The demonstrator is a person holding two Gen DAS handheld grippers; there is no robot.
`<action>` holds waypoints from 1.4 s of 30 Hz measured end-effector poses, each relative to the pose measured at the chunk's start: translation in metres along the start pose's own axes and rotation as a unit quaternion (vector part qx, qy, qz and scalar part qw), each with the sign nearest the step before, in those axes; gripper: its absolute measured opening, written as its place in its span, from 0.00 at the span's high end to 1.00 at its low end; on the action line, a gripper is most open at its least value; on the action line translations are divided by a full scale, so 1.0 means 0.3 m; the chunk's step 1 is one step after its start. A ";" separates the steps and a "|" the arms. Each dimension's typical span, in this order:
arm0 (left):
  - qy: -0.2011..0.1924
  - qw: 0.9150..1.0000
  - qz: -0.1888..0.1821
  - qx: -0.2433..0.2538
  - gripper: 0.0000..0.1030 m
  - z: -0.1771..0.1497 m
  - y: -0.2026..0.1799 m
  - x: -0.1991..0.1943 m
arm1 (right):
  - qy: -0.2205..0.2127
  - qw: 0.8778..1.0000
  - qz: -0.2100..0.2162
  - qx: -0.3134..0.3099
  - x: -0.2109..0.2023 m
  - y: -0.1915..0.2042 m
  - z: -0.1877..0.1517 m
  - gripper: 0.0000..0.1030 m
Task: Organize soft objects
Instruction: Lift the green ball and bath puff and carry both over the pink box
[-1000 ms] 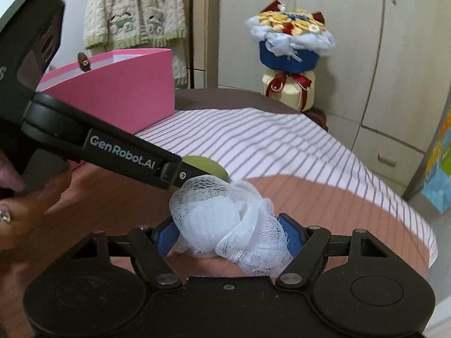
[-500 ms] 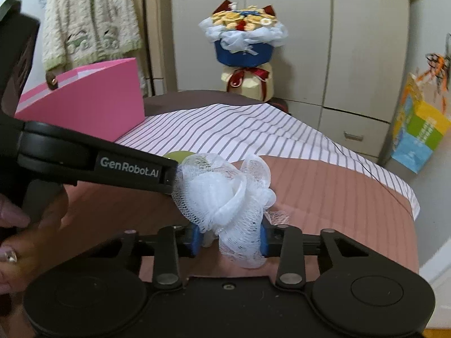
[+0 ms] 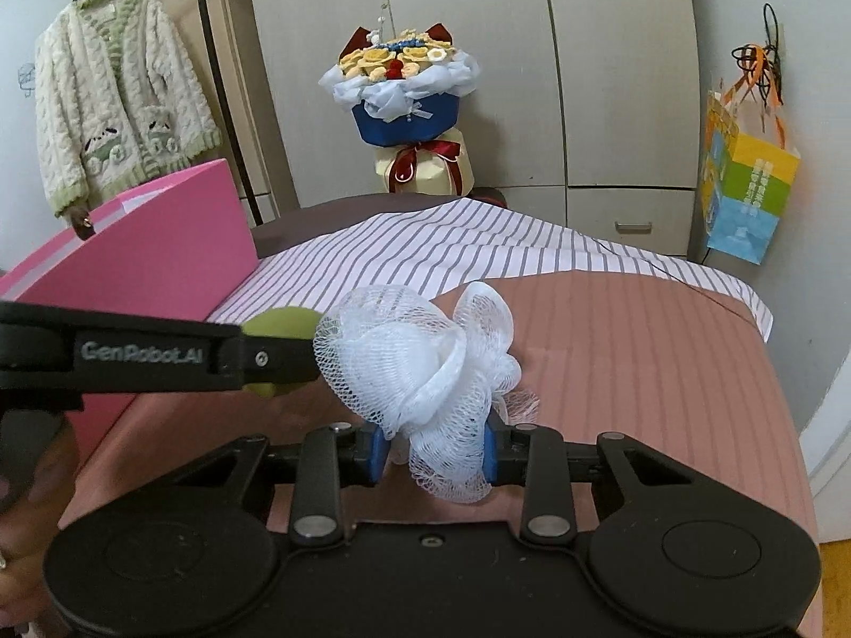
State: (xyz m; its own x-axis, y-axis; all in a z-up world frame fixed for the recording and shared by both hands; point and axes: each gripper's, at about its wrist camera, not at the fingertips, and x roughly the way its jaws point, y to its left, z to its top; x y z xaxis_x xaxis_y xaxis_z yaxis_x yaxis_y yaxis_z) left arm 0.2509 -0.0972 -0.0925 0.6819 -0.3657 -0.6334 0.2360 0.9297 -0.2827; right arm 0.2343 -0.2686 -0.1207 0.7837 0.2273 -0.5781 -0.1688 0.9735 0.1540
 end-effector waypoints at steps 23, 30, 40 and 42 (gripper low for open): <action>0.040 0.997 -0.046 0.040 0.65 -0.204 0.060 -0.293 | 0.015 1.000 0.009 -0.015 -0.231 0.127 -0.153 0.64; 0.088 0.990 -0.093 0.053 0.65 -0.226 0.139 -0.407 | 0.058 0.997 0.048 -0.027 -0.294 0.163 -0.163 0.64; 0.098 0.992 -0.071 0.020 0.65 -0.231 0.285 -0.642 | 0.083 0.982 0.160 -0.057 -0.430 0.329 -0.118 0.64; 0.087 0.994 -0.067 0.015 0.65 -0.227 0.311 -0.699 | 0.084 0.979 0.171 -0.067 -0.448 0.372 -0.105 0.64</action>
State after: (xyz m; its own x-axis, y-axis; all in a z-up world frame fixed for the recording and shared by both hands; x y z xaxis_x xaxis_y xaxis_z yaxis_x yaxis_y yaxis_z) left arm 0.0828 0.0634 -0.0353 0.5138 -0.4856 -0.7073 0.3382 0.8723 -0.3532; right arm 0.0912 -0.1899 -0.0511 0.5601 0.5310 -0.6359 -0.4912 0.8309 0.2613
